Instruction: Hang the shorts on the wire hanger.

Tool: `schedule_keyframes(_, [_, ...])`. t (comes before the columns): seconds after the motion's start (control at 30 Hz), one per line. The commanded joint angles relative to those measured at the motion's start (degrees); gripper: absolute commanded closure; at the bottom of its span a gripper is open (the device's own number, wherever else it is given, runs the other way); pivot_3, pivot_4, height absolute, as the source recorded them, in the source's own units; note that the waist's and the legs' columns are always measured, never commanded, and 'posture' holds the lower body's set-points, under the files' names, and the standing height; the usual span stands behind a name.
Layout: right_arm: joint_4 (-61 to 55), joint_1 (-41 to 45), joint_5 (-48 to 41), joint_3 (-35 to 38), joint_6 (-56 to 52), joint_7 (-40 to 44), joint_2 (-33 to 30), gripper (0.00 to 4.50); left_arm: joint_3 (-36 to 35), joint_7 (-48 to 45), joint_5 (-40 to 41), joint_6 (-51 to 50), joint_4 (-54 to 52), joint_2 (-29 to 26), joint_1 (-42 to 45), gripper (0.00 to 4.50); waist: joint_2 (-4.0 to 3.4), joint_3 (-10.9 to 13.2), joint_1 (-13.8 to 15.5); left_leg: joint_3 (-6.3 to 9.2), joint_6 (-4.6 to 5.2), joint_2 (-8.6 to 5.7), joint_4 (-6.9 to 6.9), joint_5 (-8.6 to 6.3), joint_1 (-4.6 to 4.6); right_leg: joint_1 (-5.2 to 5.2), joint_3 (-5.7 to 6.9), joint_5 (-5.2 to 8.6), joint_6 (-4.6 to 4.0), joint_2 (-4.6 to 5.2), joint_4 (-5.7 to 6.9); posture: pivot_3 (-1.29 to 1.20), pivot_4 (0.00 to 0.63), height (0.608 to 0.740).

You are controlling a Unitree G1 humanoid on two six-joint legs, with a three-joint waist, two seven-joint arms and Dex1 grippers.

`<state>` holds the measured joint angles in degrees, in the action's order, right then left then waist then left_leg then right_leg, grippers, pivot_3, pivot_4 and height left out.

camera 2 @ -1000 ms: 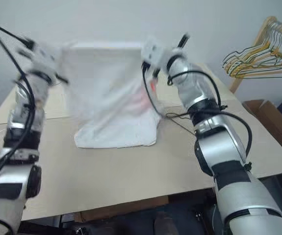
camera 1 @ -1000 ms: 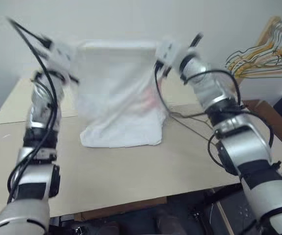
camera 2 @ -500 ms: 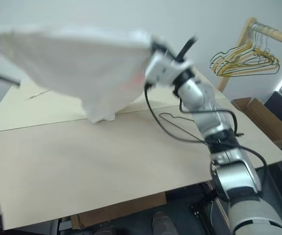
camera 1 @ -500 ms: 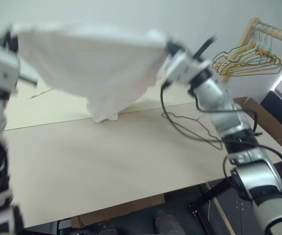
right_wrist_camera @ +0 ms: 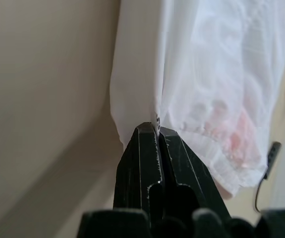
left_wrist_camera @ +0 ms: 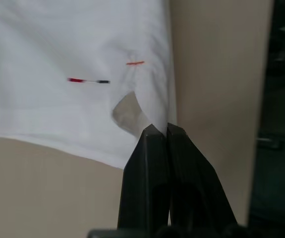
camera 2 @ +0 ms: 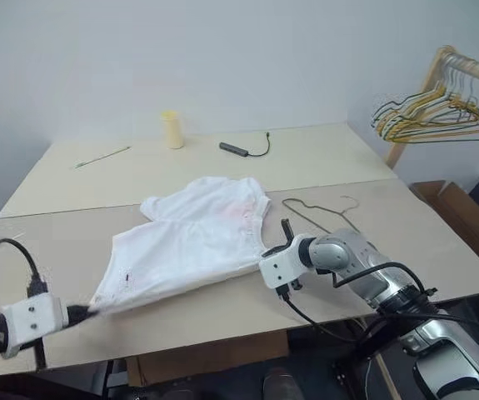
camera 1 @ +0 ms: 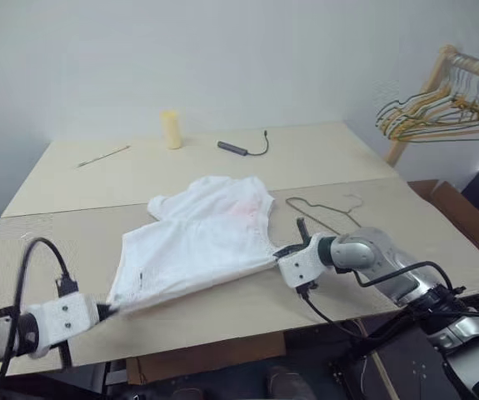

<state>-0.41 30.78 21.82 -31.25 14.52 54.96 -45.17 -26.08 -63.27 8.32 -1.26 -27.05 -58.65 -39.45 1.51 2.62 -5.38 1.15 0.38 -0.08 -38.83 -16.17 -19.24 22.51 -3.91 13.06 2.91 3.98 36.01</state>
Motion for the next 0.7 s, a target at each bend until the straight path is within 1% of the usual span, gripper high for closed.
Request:
schedule_keyframes(0.03, [-2.0,-1.0,-0.9,2.4,-1.4,5.6,-4.0,4.46,-3.5,-5.5,-4.0,-4.1,-0.4,-2.7,-5.7,4.50,-0.01,0.0,0.3,-0.02,0.03,0.00,0.01,-0.03,-0.04,0.04,0.00,-0.01,-0.08,0.01,-0.01,-0.03,0.000,0.740])
schedule_keyframes(0.1, [-3.8,-2.0,-1.9,3.1,-2.6,7.1,-4.2,4.46,-3.9,-5.7,-5.9,-5.0,0.0,-3.2,-6.8,4.50,0.00,0.0,0.8,-0.08,0.07,0.01,0.05,-0.09,-0.02,0.05,0.01,0.00,-0.26,-0.02,0.00,-0.02,0.000,0.740])
schedule_keyframes(0.17, [-5.9,-3.0,-3.3,3.5,-3.5,9.1,-4.6,4.46,-3.8,-6.3,-6.1,-6.2,-0.6,-3.5,-7.0,4.50,-0.01,0.0,1.4,-0.28,0.07,0.01,0.04,-0.09,-0.02,0.06,0.02,0.18,-0.02,-0.15,0.00,-0.03,0.000,0.740])
schedule_keyframes(0.23, [-7.9,-3.8,-4.5,3.7,-4.8,11.2,-5.1,4.46,-3.7,-7.0,-5.6,-7.7,-1.7,-3.6,-6.6,4.50,-0.01,0.0,1.6,-0.44,0.07,0.08,0.03,-0.09,0.03,0.04,0.02,0.20,-0.06,-0.22,0.03,-0.03,0.000,0.740])
schedule_keyframes(0.3, [-9.4,-4.5,-5.1,3.7,-6.3,12.8,-5.5,4.46,-3.5,-7.7,-5.9,-8.7,-2.7,-4.1,-6.4,4.50,0.00,0.0,1.8,-0.47,0.06,0.15,0.00,-0.09,0.08,0.01,0.02,0.39,-0.40,-0.29,0.05,-0.03,0.000,0.740])
schedule_keyframes(0.33, [-9.7,-4.7,-5.1,3.6,-6.7,13.3,-5.8,4.46,-3.4,-8.3,-5.4,-9.2,-3.5,-4.3,-6.1,4.50,0.00,0.0,1.8,-0.49,0.06,0.20,-0.01,-0.09,0.11,-0.02,0.02,0.40,-0.43,-0.31,0.05,-0.03,0.000,0.740])
schedule_keyframes(0.43, [-9.1,-5.3,-4.0,3.7,-6.9,11.8,-5.2,4.46,-2.7,-9.4,-1.3,-13.0,-6.8,-3.5,-4.5,4.50,0.02,0.0,1.8,-0.59,0.05,0.31,-0.01,-0.10,0.17,-0.06,0.00,0.40,-0.47,-0.42,0.05,-0.04,0.000,0.740])
schedule_keyframes(0.5, [-8.7,-5.7,-3.6,3.7,-6.3,11.3,-5.2,4.46,-2.5,-10.2,-1.6,-13.4,-6.9,-3.8,-4.4,4.50,0.03,0.0,1.6,-0.65,0.03,0.41,-0.01,-0.11,0.16,-0.02,0.00,0.41,-0.48,-0.46,0.04,-0.05,0.000,0.740])
schedule_keyframes(0.6, [-10.0,-6.9,-5.4,4.3,-6.4,12.8,-6.6,3.80,-2.8,-11.3,-4.1,-11.6,-3.9,-4.5,-4.8,3.82,0.01,0.0,1.5,-0.73,-0.01,0.44,0.02,-0.14,0.13,0.07,-0.03,0.42,-0.54,-0.57,0.06,-0.06,0.000,0.740])
schedule_keyframes(0.63, [-10.9,-7.4,-6.3,4.7,-6.9,13.5,-7.2,3.50,-3.2,-11.5,-4.6,-10.8,-3.2,-4.6,-4.8,3.54,0.00,0.0,1.5,-0.74,-0.02,0.44,0.03,-0.14,0.11,0.10,-0.03,0.43,-0.57,-0.58,0.06,-0.06,0.000,0.740])
schedule_keyframes(0.7, [-12.0,-8.0,-7.3,5.3,-7.7,14.6,-7.9,2.76,-3.7,-12.1,-5.1,-10.1,-2.5,-4.5,-4.7,2.84,0.02,0.0,1.5,-0.77,-0.02,0.45,0.04,-0.14,0.03,0.23,-0.03,0.42,-0.61,-0.59,0.08,-0.06,0.000,0.740])
